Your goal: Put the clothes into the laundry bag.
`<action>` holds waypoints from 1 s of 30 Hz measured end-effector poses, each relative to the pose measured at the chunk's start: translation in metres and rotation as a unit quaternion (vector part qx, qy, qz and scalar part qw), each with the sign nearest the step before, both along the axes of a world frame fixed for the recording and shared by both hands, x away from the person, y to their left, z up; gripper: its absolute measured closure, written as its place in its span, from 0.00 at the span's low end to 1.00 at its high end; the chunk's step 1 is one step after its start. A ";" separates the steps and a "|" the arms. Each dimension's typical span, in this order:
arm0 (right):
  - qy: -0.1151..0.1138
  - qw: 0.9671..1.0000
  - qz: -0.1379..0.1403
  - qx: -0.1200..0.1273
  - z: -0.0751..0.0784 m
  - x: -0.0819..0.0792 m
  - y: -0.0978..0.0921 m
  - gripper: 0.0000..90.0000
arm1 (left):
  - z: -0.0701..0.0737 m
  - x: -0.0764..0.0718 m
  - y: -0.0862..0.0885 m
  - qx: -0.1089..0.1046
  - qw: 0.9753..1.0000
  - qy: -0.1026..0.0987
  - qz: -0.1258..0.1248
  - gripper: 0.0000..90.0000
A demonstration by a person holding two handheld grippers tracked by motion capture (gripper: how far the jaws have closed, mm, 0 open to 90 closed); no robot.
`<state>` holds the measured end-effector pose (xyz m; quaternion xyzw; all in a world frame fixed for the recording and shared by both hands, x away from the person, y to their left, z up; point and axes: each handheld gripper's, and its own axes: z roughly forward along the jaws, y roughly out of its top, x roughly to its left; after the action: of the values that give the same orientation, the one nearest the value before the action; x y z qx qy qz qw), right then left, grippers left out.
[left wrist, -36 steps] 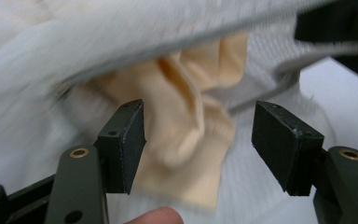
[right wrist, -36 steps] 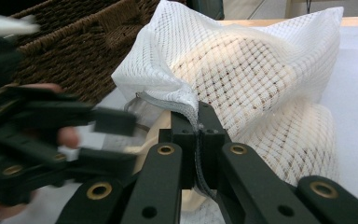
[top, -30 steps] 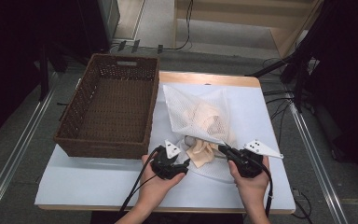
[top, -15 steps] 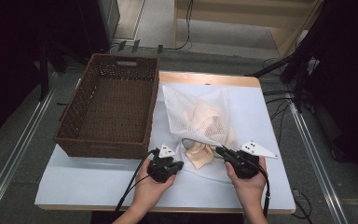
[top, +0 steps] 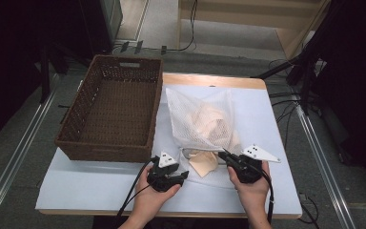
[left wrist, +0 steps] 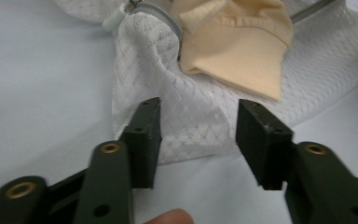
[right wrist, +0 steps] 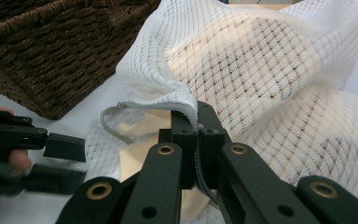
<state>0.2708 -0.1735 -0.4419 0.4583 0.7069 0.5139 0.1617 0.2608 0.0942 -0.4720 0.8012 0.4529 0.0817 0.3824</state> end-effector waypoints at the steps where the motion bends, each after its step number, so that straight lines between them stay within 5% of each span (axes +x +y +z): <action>1: 0.000 1.000 0.000 0.000 0.000 0.000 0.000 1.00 | -0.001 0.002 0.001 -0.016 1.000 0.021 -0.011 0.96; 5: 0.000 1.000 -0.001 0.001 0.000 0.000 -0.001 1.00 | 0.000 -0.006 0.000 -0.009 0.998 0.028 -0.047 1.00; 8: 0.001 1.000 -0.001 0.002 0.000 0.000 -0.003 1.00 | 0.001 -0.017 0.004 -0.012 0.995 0.045 -0.083 1.00; 14: -0.001 1.000 0.000 -0.002 0.001 -0.001 0.000 1.00 | 0.000 -0.040 0.013 -0.018 0.992 0.055 -0.115 1.00; 17: -0.001 1.000 0.002 -0.003 0.001 -0.002 0.001 1.00 | 0.003 -0.041 0.013 -0.029 0.995 0.024 -0.094 1.00; 19: -0.003 1.000 0.002 -0.004 0.002 -0.002 0.002 1.00 | 0.007 -0.037 0.010 -0.041 0.997 0.005 -0.066 0.75; 21: -0.003 1.000 0.003 -0.003 0.002 -0.003 0.003 1.00 | 0.012 -0.030 0.002 -0.048 0.997 -0.006 -0.065 0.69; 27: -0.003 1.000 0.007 -0.007 0.000 -0.002 0.006 1.00 | 0.016 -0.007 -0.051 -0.012 0.997 -0.042 -0.065 0.54; 30: -0.002 1.000 0.007 -0.005 0.001 -0.002 0.004 1.00 | 0.009 0.006 -0.075 0.036 0.997 -0.050 -0.045 0.38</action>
<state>0.2684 -0.1694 -0.4412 0.4518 0.7119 0.5127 0.1619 0.2666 0.0191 -0.4634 0.8287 0.3935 0.1206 0.3793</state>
